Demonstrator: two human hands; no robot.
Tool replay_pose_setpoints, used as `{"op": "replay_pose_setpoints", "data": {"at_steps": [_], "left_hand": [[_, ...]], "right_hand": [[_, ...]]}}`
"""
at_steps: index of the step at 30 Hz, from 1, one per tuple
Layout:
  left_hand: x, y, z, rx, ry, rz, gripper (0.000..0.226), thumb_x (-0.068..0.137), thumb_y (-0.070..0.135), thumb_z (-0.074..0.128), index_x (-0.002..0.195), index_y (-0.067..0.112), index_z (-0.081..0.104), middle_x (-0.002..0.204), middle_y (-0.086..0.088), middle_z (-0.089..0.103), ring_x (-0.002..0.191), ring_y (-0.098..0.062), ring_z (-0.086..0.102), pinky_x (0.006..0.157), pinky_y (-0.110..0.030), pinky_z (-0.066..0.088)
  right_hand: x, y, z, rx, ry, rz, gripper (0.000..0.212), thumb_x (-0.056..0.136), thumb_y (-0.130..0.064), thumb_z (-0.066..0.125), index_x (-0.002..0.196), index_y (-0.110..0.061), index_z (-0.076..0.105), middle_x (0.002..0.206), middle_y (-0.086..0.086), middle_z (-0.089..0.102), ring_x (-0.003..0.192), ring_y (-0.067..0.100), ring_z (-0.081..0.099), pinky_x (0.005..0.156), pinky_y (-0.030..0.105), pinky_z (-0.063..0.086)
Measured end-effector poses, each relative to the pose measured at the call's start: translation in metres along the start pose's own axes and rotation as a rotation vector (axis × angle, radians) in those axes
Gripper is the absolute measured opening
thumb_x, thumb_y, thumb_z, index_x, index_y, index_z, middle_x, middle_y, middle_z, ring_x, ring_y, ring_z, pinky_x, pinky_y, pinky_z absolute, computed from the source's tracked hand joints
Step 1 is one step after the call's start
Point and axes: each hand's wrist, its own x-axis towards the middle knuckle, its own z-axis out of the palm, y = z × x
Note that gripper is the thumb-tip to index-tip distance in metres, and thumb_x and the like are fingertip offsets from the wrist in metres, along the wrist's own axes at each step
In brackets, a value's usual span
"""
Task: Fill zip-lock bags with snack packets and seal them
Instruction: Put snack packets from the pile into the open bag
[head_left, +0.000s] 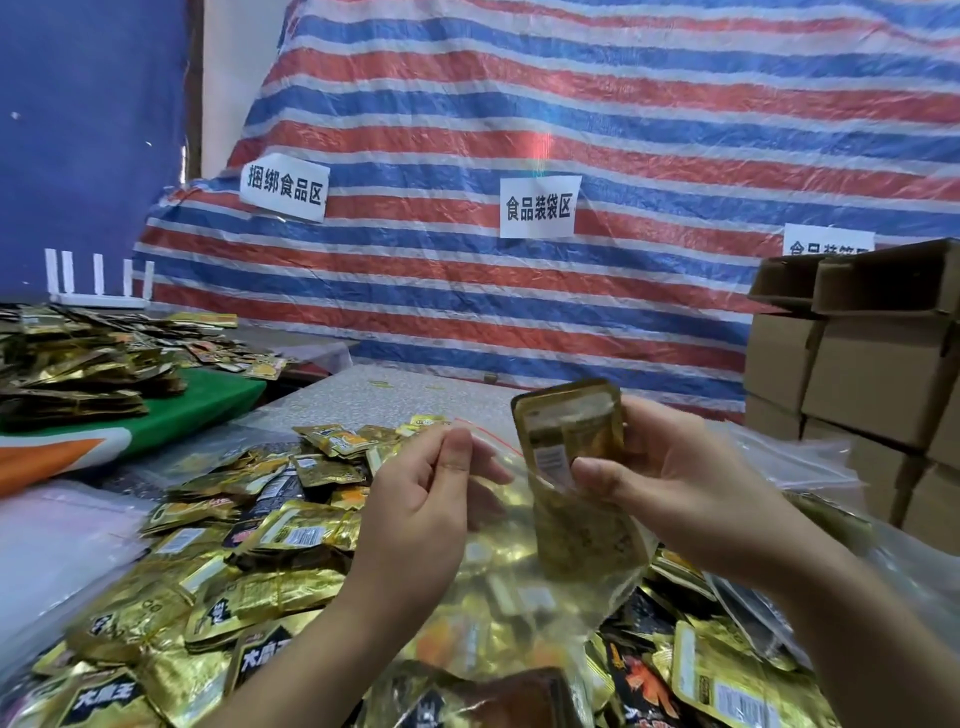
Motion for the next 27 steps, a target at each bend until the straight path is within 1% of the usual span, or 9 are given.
{"op": "replay_pose_setpoints", "data": {"at_steps": [2, 6, 13, 18, 19, 21, 22, 24, 27], "left_hand": [[0.000, 0.001, 0.001, 0.000, -0.012, 0.002, 0.040, 0.098, 0.036, 0.041, 0.082, 0.013, 0.069, 0.078, -0.006, 0.072, 0.062, -0.025, 0.068, 0.053, -0.019, 0.048], [-0.002, 0.001, 0.002, 0.025, -0.024, 0.003, 0.040, 0.097, 0.037, 0.041, 0.077, 0.019, 0.070, 0.078, -0.002, 0.072, 0.061, -0.025, 0.067, 0.053, -0.023, 0.049], [-0.006, 0.001, 0.004, 0.061, -0.072, 0.045, 0.035, 0.097, 0.036, 0.044, 0.081, 0.022, 0.072, 0.066, 0.006, 0.066, 0.056, -0.005, 0.057, 0.053, -0.019, 0.046], [-0.007, 0.001, 0.004, 0.095, -0.093, 0.073, 0.033, 0.099, 0.038, 0.043, 0.087, 0.028, 0.072, 0.066, 0.006, 0.063, 0.058, -0.007, 0.054, 0.054, -0.019, 0.046], [-0.008, 0.001, 0.005, 0.114, -0.093, 0.080, 0.032, 0.098, 0.041, 0.044, 0.088, 0.029, 0.072, 0.068, 0.003, 0.064, 0.059, -0.011, 0.056, 0.054, -0.021, 0.047], [-0.009, -0.001, 0.007, 0.173, -0.109, 0.099, 0.033, 0.098, 0.047, 0.045, 0.089, 0.028, 0.071, 0.073, -0.004, 0.066, 0.067, -0.022, 0.061, 0.059, -0.034, 0.050], [-0.010, -0.001, 0.007, 0.189, -0.116, 0.102, 0.034, 0.097, 0.048, 0.045, 0.089, 0.027, 0.070, 0.074, -0.005, 0.067, 0.069, -0.024, 0.062, 0.062, -0.038, 0.050], [-0.008, -0.003, 0.006, 0.204, -0.088, 0.095, 0.034, 0.098, 0.046, 0.043, 0.086, 0.027, 0.070, 0.076, 0.000, 0.069, 0.070, -0.018, 0.065, 0.064, -0.037, 0.052], [-0.005, -0.006, 0.003, 0.192, -0.018, 0.060, 0.040, 0.101, 0.043, 0.042, 0.078, 0.025, 0.069, 0.074, 0.003, 0.070, 0.066, -0.018, 0.068, 0.060, -0.028, 0.054]], "right_hand": [[-0.002, -0.001, -0.001, -0.072, -0.031, 0.002, 0.026, 0.084, -0.034, 0.067, 0.109, -0.029, 0.068, 0.103, -0.011, 0.074, 0.096, 0.007, 0.071, 0.082, 0.034, 0.060], [-0.002, 0.000, -0.003, -0.185, -0.044, 0.018, 0.013, 0.092, -0.024, 0.069, 0.105, -0.026, 0.070, 0.098, -0.010, 0.075, 0.091, 0.007, 0.071, 0.081, 0.041, 0.060], [-0.007, -0.003, -0.005, -0.330, -0.182, 0.026, 0.015, 0.093, -0.033, 0.063, 0.106, -0.030, 0.069, 0.100, -0.015, 0.072, 0.093, 0.001, 0.067, 0.079, 0.032, 0.058], [-0.008, -0.005, -0.003, -0.346, -0.234, 0.066, 0.007, 0.098, -0.032, 0.060, 0.102, -0.033, 0.064, 0.098, -0.014, 0.069, 0.091, 0.003, 0.066, 0.078, 0.033, 0.058], [-0.008, -0.005, -0.002, -0.383, -0.264, 0.060, 0.003, 0.098, -0.032, 0.059, 0.097, -0.034, 0.062, 0.095, -0.015, 0.067, 0.087, 0.003, 0.064, 0.076, 0.030, 0.056], [-0.009, -0.005, 0.005, -0.510, -0.311, 0.020, 0.012, 0.097, -0.033, 0.059, 0.087, -0.037, 0.053, 0.087, -0.017, 0.061, 0.077, 0.001, 0.057, 0.067, 0.022, 0.048], [-0.009, -0.004, 0.009, -0.560, -0.308, 0.004, 0.014, 0.096, -0.035, 0.059, 0.085, -0.038, 0.050, 0.085, -0.018, 0.059, 0.074, 0.001, 0.054, 0.063, 0.021, 0.044], [-0.007, -0.003, 0.016, -0.582, -0.207, -0.013, 0.007, 0.096, -0.038, 0.058, 0.094, -0.039, 0.051, 0.085, -0.017, 0.063, 0.076, 0.000, 0.056, 0.064, 0.020, 0.046], [-0.003, 0.000, 0.017, -0.490, -0.023, -0.047, 0.012, 0.095, -0.045, 0.050, 0.090, -0.034, 0.054, 0.079, -0.009, 0.067, 0.070, 0.006, 0.061, 0.063, 0.033, 0.053]]}}
